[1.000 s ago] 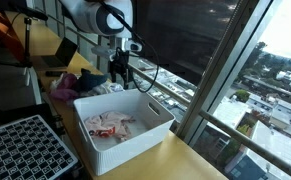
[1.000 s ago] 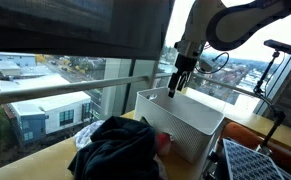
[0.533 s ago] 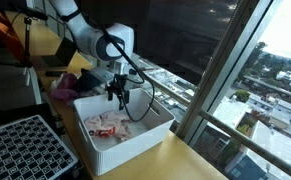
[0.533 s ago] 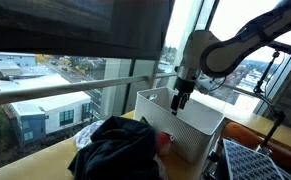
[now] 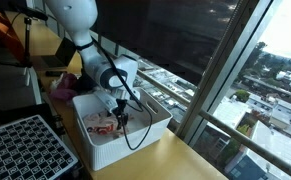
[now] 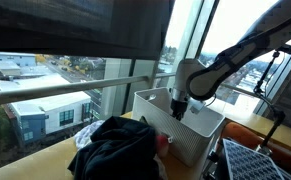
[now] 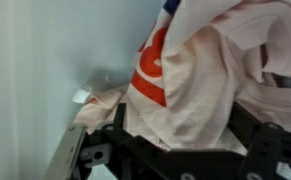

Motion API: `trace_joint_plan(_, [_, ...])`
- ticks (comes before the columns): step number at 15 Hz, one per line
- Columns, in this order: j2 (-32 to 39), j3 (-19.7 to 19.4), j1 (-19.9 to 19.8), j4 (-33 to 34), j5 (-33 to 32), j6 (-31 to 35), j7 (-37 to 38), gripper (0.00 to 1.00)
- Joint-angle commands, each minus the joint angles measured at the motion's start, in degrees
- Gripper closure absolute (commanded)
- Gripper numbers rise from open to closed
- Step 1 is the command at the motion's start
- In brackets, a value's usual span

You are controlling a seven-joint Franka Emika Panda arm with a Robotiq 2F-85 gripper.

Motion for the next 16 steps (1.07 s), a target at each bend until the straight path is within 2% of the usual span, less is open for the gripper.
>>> trace_joint_plan(1, [5.3, 1.0, -3.5, 7.3, 3.4, -1.5, -5.7, 0.0])
trace_joint_plan(2, [6.3, 1.1, -4.4, 8.8, 4.0, -1.8, -6.9, 0.0])
trace_joint_plan(3, [7.3, 1.2, -5.3, 10.3, 4.6, -2.1, -8.1, 0.25])
trace_joint_plan(4, [8.0, 1.4, -6.2, 11.5, 5.2, -2.3, -9.3, 0.28])
trace_joint_plan(7, [9.4, 2.0, -8.8, 15.6, 6.7, -4.2, -12.5, 0.51])
trace_joint_plan(13, [9.7, 2.7, -12.9, 25.8, 9.2, -15.7, -18.4, 0.96])
trace_joint_plan(14, [9.2, 2.7, -13.1, 27.4, 9.5, -18.2, -19.4, 0.99])
trace_joint_plan(16, [7.6, 2.5, -12.5, 30.2, 8.7, -23.1, -20.9, 0.96])
